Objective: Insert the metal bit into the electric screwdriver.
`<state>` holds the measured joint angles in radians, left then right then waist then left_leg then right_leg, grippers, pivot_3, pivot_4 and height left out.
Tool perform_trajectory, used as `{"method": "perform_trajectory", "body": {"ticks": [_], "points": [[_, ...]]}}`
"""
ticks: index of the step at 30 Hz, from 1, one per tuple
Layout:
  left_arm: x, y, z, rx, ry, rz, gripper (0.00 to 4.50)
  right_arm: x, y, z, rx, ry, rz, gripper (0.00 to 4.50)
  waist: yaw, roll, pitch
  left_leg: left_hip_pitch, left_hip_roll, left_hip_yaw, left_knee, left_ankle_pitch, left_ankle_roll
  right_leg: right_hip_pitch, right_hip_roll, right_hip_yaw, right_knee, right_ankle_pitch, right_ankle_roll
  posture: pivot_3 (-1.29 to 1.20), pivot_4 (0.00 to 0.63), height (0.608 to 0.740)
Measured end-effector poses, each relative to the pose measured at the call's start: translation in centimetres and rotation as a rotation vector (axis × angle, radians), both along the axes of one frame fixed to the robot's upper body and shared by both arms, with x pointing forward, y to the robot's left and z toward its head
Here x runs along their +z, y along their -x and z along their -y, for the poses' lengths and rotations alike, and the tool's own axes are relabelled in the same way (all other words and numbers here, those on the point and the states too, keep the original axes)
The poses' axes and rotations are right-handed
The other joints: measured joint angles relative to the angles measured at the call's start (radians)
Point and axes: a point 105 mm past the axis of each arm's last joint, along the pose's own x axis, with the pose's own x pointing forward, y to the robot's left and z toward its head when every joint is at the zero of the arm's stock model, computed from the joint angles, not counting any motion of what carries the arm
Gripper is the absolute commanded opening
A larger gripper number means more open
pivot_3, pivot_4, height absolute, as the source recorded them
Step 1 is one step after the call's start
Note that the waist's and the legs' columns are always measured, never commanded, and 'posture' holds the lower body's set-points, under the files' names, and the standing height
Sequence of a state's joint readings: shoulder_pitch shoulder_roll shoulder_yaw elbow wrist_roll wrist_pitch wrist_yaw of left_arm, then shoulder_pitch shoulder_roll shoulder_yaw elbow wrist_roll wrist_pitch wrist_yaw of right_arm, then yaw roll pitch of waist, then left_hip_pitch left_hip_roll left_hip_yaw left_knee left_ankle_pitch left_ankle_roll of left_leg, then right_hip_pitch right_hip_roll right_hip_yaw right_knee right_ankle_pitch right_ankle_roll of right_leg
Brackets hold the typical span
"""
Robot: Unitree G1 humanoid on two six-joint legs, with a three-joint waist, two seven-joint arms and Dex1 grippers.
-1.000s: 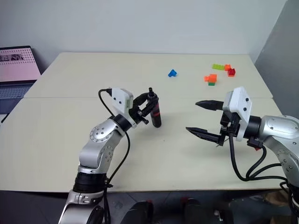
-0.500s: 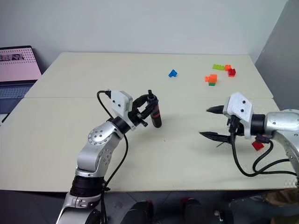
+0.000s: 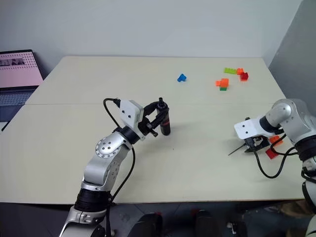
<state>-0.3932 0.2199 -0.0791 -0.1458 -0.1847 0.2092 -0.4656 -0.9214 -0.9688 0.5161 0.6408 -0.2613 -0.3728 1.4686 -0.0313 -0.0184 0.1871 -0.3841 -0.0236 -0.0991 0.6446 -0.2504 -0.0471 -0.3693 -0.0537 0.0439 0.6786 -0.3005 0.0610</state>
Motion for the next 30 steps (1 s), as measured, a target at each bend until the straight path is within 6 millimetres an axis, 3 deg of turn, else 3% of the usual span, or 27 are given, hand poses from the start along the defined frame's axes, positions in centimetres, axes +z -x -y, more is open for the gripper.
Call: {"method": "perform_trajectory", "body": {"ticks": [2, 5, 9, 14, 19, 27, 30], "points": [[0.0, 0.0, -0.1, 0.006, 0.001, 0.0, 1.59, -0.2, -0.3, 0.0, 0.012, 0.022, -0.018, 4.17, -0.003, 0.0, 0.0, 0.001, 0.0, 0.0, 0.0, 0.0, 0.0, 0.0, 0.0, 0.0, 0.0, 0.0, 0.0, 0.0, 0.15, 0.74], [-0.1, 0.0, -0.3, 0.018, 0.004, 0.0, 1.59, -0.7, -0.6, -0.3, 0.028, 0.027, -0.041, 3.68, -0.004, 0.0, 0.0, 0.001, 0.001, 0.0, 0.0, 0.0, 0.0, 0.0, 0.0, 0.0, 0.001, 0.0, 0.0, 0.0, 0.15, 0.74], [-0.1, 0.1, -0.3, 0.021, 0.006, 0.0, 1.59, -1.5, -0.8, -0.8, 0.056, 0.051, -0.066, 2.52, -0.004, 0.0, 0.0, 0.001, 0.001, 0.0, 0.0, 0.0, 0.0, 0.0, 0.0, 0.0, 0.001, 0.0, 0.0, 0.0, 0.15, 0.74], [-0.1, 0.1, -0.4, 0.029, 0.008, -0.001, 1.59, -1.8, -1.2, -1.0, 0.07, 0.084, -0.079, 1.44, -0.005, 0.0, 0.0, 0.002, 0.0, 0.0, 0.0, 0.0, 0.0, 0.0, 0.0, 0.0, 0.001, 0.0, 0.0, 0.0, 0.15, 0.74], [-0.2, 0.0, -0.5, 0.038, 0.011, -0.002, 1.59, -1.9, -1.2, -0.8, 0.082, 0.101, -0.084, 0.09, -0.007, 0.0, 0.0, 0.002, 0.0, 0.0, 0.0, 0.0, 0.0, 0.001, 0.001, 0.0, 0.001, 0.0, -0.001, 0.0, 0.15, 0.74], [-0.1, 0.0, -0.5, 0.042, 0.012, -0.001, 1.59, -1.8, -1.2, -0.9, 0.082, 0.088, -0.078, 0.0, -0.008, 0.0, 0.0, 0.002, 0.0, -0.001, 0.0, 0.0, 0.0, 0.001, 0.001, 0.0, 0.001, 0.0, -0.001, 0.0, 0.15, 0.74], [0.0, 0.1, -0.6, 0.042, 0.008, 0.006, 1.59, -0.9, -1.6, -2.0, 0.059, -0.036, -0.038, 0.0, -0.011, 0.0, 0.0, 0.002, 0.001, -0.001, 0.0, 0.0, 0.0, 0.0, 0.001, 0.001, 0.001, 0.001, -0.001, 0.0, 0.15, 0.74]]}}
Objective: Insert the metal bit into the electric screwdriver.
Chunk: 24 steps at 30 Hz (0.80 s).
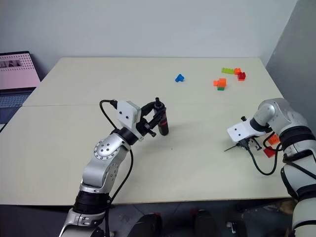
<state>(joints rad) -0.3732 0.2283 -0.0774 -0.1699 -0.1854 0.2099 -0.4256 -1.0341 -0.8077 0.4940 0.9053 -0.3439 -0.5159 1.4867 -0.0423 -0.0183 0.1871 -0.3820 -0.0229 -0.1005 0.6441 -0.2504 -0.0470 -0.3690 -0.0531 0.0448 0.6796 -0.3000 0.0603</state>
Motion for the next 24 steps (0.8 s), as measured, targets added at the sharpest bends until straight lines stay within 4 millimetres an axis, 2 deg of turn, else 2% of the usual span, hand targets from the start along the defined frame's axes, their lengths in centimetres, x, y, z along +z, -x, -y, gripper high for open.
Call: {"method": "perform_trajectory", "body": {"ticks": [4, 11, 14, 16, 20, 24], "points": [[0.2, 0.3, 0.4, -0.005, -0.014, 0.009, 1.59, 3.0, -0.4, -2.8, -0.025, -0.28, 0.08, 0.0, 0.0, 0.0, 0.0, -0.002, 0.0, -0.004, 0.0, 0.0, 0.0, -0.001, 0.0, 0.0, 0.0, 0.0, 0.0, 0.0, 0.15, 0.74], [1.7, 1.2, 1.5, 0.012, 0.039, 0.05, 1.59, 6.0, 0.6, -5.9, -0.163, -0.726, 0.088, 0.0, 0.016, 0.0, 0.0, -0.013, -0.001, -0.008, 0.002, 0.0, 0.0, -0.007, -0.001, -0.003, -0.001, 0.0, 0.0, 0.0, 0.15, 0.74], [2.4, 1.4, 1.8, 0.027, 0.082, 0.053, 1.59, 9.0, 0.9, -8.2, -0.276, -1.078, 0.069, 0.0, 0.014, 0.0, 0.0, -0.015, -0.001, -0.008, 0.002, 0.0, -0.001, -0.011, -0.001, -0.002, 0.0, 0.0, 0.0, 0.0, 0.15, 0.74], [2.3, 1.4, 1.9, 0.033, 0.09, 0.043, 1.59, 10.8, 1.3, -9.5, -0.317, -1.24, 0.053, 0.0, 0.014, 0.0, 0.0, -0.016, -0.001, -0.008, 0.002, 0.0, -0.001, -0.011, -0.001, -0.004, 0.001, 0.0, 0.0, 0.0, 0.15, 0.74], [2.1, 1.2, 1.5, 0.064, 0.07, 0.041, 1.59, 13.0, 1.7, -10.0, -0.387, -1.403, 0.06, 0.0, 0.016, 0.0, 0.0, -0.016, -0.002, -0.008, 0.002, 0.0, 0.0, -0.011, -0.001, -0.004, 0.0, 0.0, 0.0, 0.0, 0.15, 0.74], [0.8, 0.4, 1.1, 0.11, 0.054, 0.002, 1.59, 13.8, 1.7, -11.6, -0.423, -1.545, 0.03, 0.0, 0.013, 0.0, 0.0, -0.016, -0.002, -0.007, 0.002, 0.0, 0.0, -0.012, 0.0, -0.004, 0.001, 0.0, 0.0, 0.0, 0.15, 0.74]]}}
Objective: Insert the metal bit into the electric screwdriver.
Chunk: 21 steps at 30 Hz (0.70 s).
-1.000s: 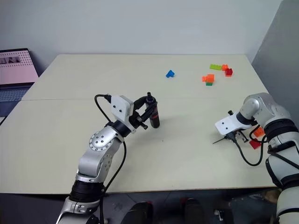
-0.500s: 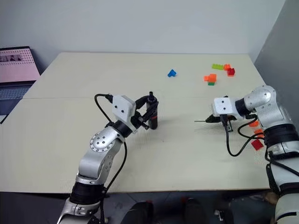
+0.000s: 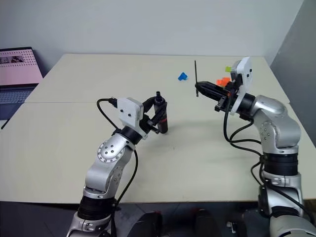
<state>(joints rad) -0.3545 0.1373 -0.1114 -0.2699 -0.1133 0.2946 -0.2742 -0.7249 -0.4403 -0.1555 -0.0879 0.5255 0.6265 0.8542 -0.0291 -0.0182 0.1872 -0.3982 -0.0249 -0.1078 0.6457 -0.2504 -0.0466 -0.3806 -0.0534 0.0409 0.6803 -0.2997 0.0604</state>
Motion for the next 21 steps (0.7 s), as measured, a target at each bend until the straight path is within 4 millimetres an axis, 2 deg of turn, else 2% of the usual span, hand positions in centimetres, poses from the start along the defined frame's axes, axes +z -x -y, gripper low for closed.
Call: {"method": "perform_trajectory", "body": {"ticks": [11, 15, 21], "points": [[-0.5, -0.4, 0.1, 0.056, 0.026, 0.013, 1.59, 0.5, 0.4, -2.4, 0.022, -0.078, -0.007, 0.0, -0.002, 0.0, 0.0, 0.001, 0.0, 0.0, 0.0, -0.001, 0.002, 0.0, 0.001, 0.0, 0.001, 0.0, 0.0, 0.0, 0.15, 0.74], [-0.6, -0.4, 0.0, 0.072, 0.035, 0.013, 1.59, 1.1, 0.6, -5.1, 0.065, -0.101, 0.018, 0.0, -0.003, 0.0, 0.0, 0.001, 0.0, 0.0, 0.0, -0.001, 0.002, 0.0, 0.001, 0.0, 0.001, 0.0, 0.0, 0.0, 0.15, 0.74], [-0.6, -0.3, -0.1, 0.082, 0.039, 0.012, 1.59, 1.4, 0.6, -7.9, 0.06, -0.097, 0.067, 0.0, -0.002, 0.0, 0.0, 0.001, 0.0, -0.001, 0.0, -0.001, 0.002, 0.0, 0.0, 0.0, 0.001, 0.0, 0.0, 0.0, 0.15, 0.74]]}}
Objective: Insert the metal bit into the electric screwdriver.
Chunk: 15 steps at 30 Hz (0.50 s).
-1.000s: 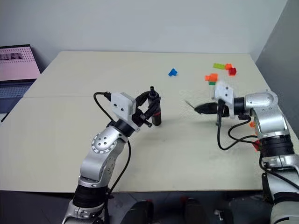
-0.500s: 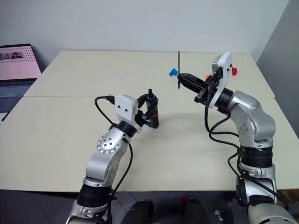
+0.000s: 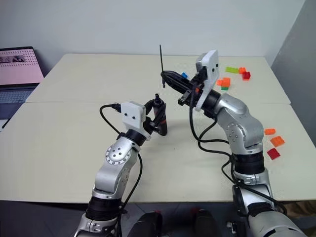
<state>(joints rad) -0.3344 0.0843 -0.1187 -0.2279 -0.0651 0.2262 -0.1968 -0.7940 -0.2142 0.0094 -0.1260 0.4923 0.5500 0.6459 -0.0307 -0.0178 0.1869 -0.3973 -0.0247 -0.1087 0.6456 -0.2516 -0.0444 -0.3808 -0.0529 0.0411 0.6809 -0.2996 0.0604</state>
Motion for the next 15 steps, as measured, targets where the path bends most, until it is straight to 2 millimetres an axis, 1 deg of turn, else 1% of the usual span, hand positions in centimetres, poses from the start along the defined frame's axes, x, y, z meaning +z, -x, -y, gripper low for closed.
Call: {"method": "perform_trajectory", "body": {"ticks": [3, 6, 10, 15], "points": [[0.0, 0.1, -0.1, 0.01, 0.003, 0.0, 1.59, -0.5, -0.1, -0.9, -0.002, 0.015, -0.001, 0.0, 0.0, 0.0, 0.0, 0.0, 0.0, 0.0, 0.0, 0.0, 0.0, 0.0, 0.0, 0.0, 0.0, 0.0, 0.0, 0.0, 0.15, 0.74], [0.0, 0.1, -0.2, 0.011, 0.002, 0.0, 1.59, -1.1, -0.3, -1.3, -0.003, 0.037, -0.016, 0.0, 0.0, 0.0, 0.0, 0.0, 0.0, 0.0, 0.0, 0.0, 0.0, 0.0, 0.0, 0.0, 0.0, 0.0, 0.0, 0.0, 0.15, 0.74], [0.0, 0.2, -0.2, 0.014, 0.0, 0.001, 1.59, -1.7, -0.9, -1.2, -0.011, 0.04, -0.045, 0.0, -0.001, 0.0, 0.0, 0.0, 0.0, 0.0, 0.0, 0.0, 0.0, 0.0, 0.0, 0.0, 0.0, 0.0, 0.0, 0.0, 0.15, 0.74], [0.0, 0.2, -0.2, 0.015, -0.001, 0.001, 1.59, -1.9, -1.1, -1.2, -0.016, 0.038, -0.044, 0.0, -0.001, 0.0, 0.0, 0.0, 0.0, 0.0, 0.0, 0.0, 0.0, 0.0, 0.0, 0.0, 0.0, 0.0, 0.0, 0.0, 0.15, 0.74]]}}
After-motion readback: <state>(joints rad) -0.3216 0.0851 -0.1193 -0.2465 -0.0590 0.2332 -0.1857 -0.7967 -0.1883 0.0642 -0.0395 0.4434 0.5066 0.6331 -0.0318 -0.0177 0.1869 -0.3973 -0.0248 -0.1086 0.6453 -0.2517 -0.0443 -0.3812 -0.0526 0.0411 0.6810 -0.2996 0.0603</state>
